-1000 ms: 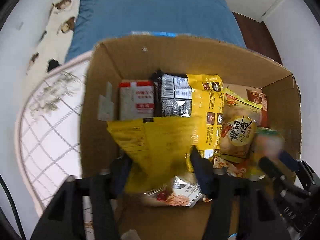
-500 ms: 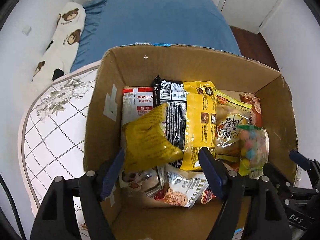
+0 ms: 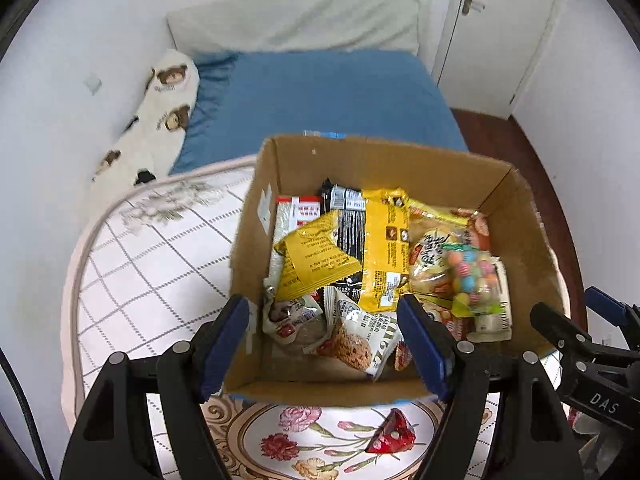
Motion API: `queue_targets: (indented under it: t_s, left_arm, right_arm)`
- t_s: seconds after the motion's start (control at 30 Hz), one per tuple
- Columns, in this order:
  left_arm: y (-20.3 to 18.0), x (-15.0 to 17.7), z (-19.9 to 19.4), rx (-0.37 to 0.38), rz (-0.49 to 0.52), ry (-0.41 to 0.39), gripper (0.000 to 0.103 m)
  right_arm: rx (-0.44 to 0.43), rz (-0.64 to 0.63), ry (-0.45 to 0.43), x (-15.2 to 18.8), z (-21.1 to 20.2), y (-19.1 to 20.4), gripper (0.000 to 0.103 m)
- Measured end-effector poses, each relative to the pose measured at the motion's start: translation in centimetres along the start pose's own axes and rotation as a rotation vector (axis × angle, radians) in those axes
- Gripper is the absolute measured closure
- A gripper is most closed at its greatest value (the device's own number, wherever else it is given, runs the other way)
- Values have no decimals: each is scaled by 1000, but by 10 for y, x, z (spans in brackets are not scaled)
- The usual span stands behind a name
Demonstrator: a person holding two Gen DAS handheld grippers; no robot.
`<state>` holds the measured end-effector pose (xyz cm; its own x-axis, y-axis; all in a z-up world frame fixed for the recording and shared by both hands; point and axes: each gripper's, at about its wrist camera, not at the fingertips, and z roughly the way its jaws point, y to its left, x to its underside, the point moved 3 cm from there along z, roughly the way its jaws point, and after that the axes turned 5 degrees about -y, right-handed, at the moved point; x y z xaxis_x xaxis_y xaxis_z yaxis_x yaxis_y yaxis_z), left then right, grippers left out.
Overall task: Organize snacks
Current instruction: 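Lift both tools away from the box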
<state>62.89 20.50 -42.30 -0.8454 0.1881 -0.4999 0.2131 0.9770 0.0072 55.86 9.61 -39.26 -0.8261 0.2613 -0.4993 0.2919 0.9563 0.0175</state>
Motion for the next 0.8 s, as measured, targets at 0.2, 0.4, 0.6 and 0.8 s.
queue_targets:
  t_s: [0.2,0.4,0.6,0.8]
  left_arm:
    - [-7,10,-53,-4,35,-103,28]
    - [-10,24,-93,4,37,-167,28]
    - [-10,43,-123,-4,23,-221,28]
    - [-14,57,-141,0,27,-241,28]
  right_arm:
    - [-4,-21,-78,13,-48,7,4]
    - [-22,-13,-139,28,-91,8,4]
    - [-31,-6,-217,43,-136,9,4]
    - [-51,-2,-241,57,-158,11,4]
